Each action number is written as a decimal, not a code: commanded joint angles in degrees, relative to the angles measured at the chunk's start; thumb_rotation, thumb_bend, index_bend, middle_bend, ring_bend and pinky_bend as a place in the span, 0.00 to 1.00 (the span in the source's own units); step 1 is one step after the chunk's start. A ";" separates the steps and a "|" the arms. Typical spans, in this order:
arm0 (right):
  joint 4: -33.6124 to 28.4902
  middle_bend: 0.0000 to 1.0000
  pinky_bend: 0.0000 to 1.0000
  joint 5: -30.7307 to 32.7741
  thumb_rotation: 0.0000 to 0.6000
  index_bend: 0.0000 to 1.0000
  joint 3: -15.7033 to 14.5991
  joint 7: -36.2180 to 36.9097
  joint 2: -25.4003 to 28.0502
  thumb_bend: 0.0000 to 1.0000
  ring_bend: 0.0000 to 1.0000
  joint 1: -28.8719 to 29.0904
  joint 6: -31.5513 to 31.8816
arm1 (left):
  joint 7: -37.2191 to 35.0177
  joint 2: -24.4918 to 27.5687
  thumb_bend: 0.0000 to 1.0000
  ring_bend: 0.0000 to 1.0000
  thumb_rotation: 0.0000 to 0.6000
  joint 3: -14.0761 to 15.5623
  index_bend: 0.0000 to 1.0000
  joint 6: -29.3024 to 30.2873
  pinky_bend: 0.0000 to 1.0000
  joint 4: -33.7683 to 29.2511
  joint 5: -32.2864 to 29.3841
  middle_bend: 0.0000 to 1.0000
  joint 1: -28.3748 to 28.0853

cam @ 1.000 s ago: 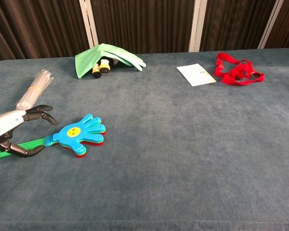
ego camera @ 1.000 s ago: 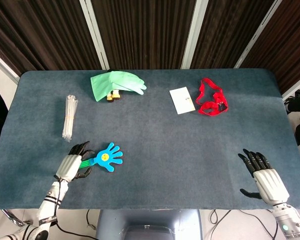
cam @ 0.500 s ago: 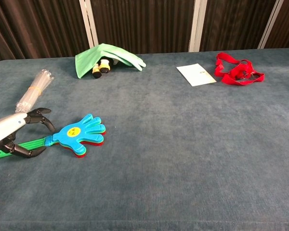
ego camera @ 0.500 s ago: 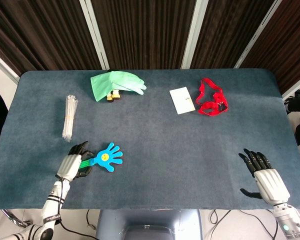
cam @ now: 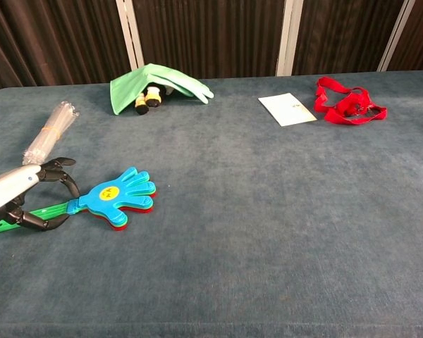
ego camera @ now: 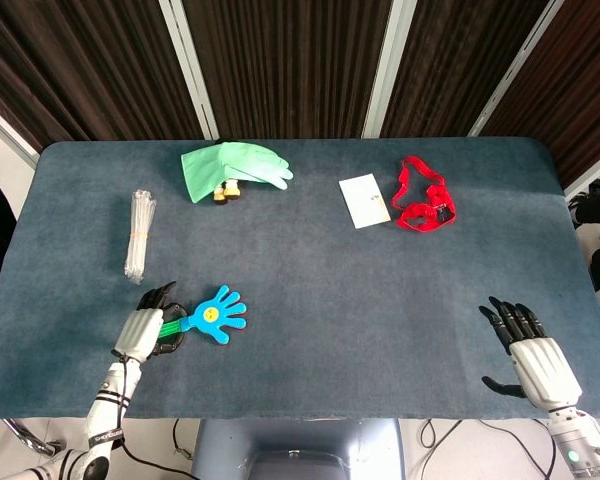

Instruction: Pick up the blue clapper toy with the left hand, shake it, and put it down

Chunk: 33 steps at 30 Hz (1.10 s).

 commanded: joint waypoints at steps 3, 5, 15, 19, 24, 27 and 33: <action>-0.01 0.00 0.00 -0.05 1.00 0.00 0.02 0.05 0.05 0.21 0.00 -0.05 0.14 | -0.14 -0.27 0.36 0.00 1.00 0.01 0.42 -0.25 0.01 0.37 -0.24 0.00 -0.11; 0.00 0.00 0.00 -0.06 1.00 0.00 0.00 0.03 0.05 0.21 0.00 -0.04 0.11 | -0.18 -0.39 0.36 0.00 1.00 -0.06 0.42 -0.37 0.01 0.56 -0.46 0.00 -0.14; 0.07 0.00 0.00 -0.16 1.00 0.00 -0.02 0.03 -0.02 0.21 0.00 -0.04 0.13 | -0.71 -0.49 0.36 0.00 1.00 -0.19 0.49 -0.03 0.01 1.16 -0.49 0.00 -0.16; 0.04 0.00 0.00 -0.20 1.00 0.00 0.00 0.05 0.02 0.21 0.00 -0.10 0.29 | -0.59 -0.64 0.36 0.00 1.00 -0.38 0.65 -0.48 0.02 1.78 -1.27 0.12 -0.14; -0.03 0.00 0.00 -0.31 1.00 0.00 -0.05 0.03 0.07 0.21 0.00 -0.16 0.41 | -1.23 -0.21 0.39 0.09 1.00 0.00 0.82 -1.89 0.02 2.35 -1.17 0.31 -0.58; -0.07 0.00 0.00 -0.41 1.00 0.00 -0.09 0.03 0.11 0.21 0.00 -0.19 0.48 | -3.74 -0.57 0.41 0.17 1.00 0.15 0.90 0.00 0.02 3.23 0.90 0.40 -0.46; -0.03 0.00 0.00 -0.39 1.00 0.00 -0.08 -0.01 0.07 0.21 0.00 -0.20 0.48 | -5.47 -0.82 0.45 0.25 1.00 0.40 0.96 2.51 0.04 4.54 3.24 0.51 -0.33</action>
